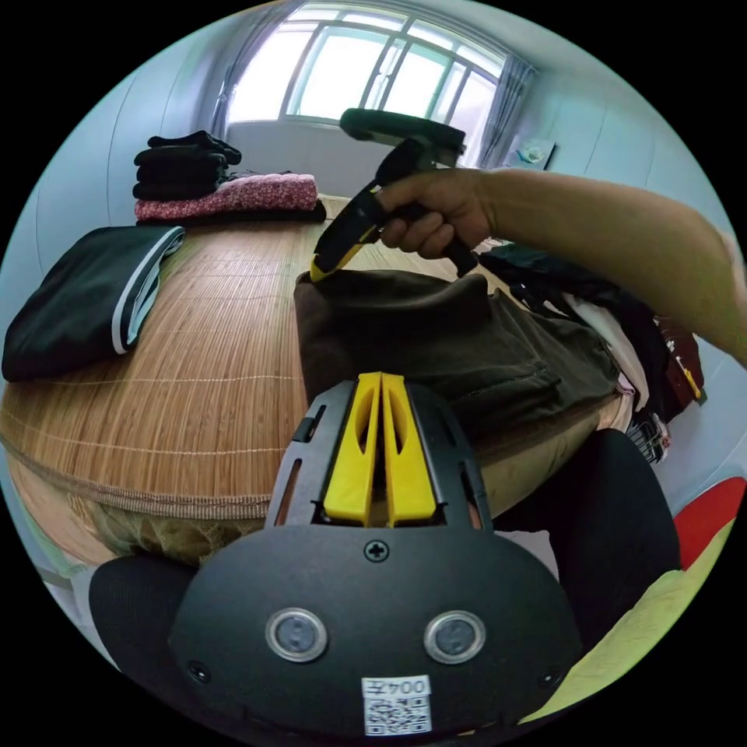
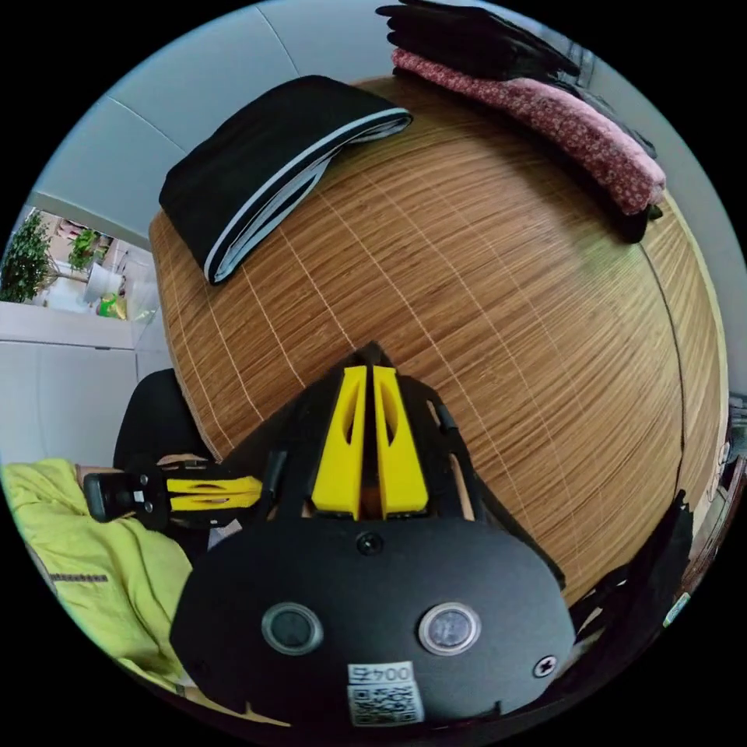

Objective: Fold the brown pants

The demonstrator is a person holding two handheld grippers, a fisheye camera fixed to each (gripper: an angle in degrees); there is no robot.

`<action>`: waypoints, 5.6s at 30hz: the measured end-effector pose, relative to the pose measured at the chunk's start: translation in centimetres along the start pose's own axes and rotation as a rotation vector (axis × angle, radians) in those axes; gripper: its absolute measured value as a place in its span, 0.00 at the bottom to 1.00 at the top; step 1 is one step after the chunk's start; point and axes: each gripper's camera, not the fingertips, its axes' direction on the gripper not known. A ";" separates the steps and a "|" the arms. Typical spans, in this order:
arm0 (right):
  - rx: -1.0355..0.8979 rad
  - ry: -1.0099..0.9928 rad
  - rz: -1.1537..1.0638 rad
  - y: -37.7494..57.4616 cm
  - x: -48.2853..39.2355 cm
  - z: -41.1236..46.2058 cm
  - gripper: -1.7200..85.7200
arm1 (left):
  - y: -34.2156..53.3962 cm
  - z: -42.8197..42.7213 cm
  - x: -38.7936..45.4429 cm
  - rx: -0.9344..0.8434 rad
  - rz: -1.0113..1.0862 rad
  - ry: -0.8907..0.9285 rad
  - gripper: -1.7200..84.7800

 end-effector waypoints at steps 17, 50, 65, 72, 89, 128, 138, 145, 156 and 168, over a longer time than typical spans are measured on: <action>0.491 -0.101 0.631 27.3 10.6 -5.6 0.10 | 2.0 0.2 4.7 0.046 0.201 -0.181 0.03; 0.807 -0.564 1.130 60.7 7.1 9.6 0.15 | 0.3 0.8 3.9 -0.006 0.135 -0.093 0.03; 0.771 -0.533 1.118 60.1 6.2 10.0 0.12 | -1.4 0.9 3.4 -0.027 0.127 -0.090 0.03; 0.722 -0.325 1.063 59.3 2.5 5.5 0.08 | -3.3 1.0 1.3 -0.101 0.110 0.048 0.03; 0.742 0.129 0.716 51.6 1.1 0.8 0.02 | -13.2 6.0 13.5 -0.251 0.305 0.399 0.02; 0.718 -0.011 0.784 53.0 2.4 2.2 0.01 | -8.2 0.4 15.7 -0.034 0.413 0.427 0.02; 0.783 0.024 0.760 54.1 -1.1 2.3 0.01 | -6.3 -2.6 5.4 -0.002 0.113 0.247 0.02; 0.680 -0.104 0.773 51.3 -0.2 3.7 0.01 | -5.4 1.4 0.7 -0.195 -0.040 0.179 0.02; 0.386 -0.010 0.864 39.9 10.2 2.6 0.02 | -7.6 3.8 -1.4 -0.237 -0.099 0.204 0.02; 0.717 0.116 0.281 39.6 -16.6 1.5 0.18 | -11.1 6.2 -4.8 -0.335 -0.143 0.306 0.02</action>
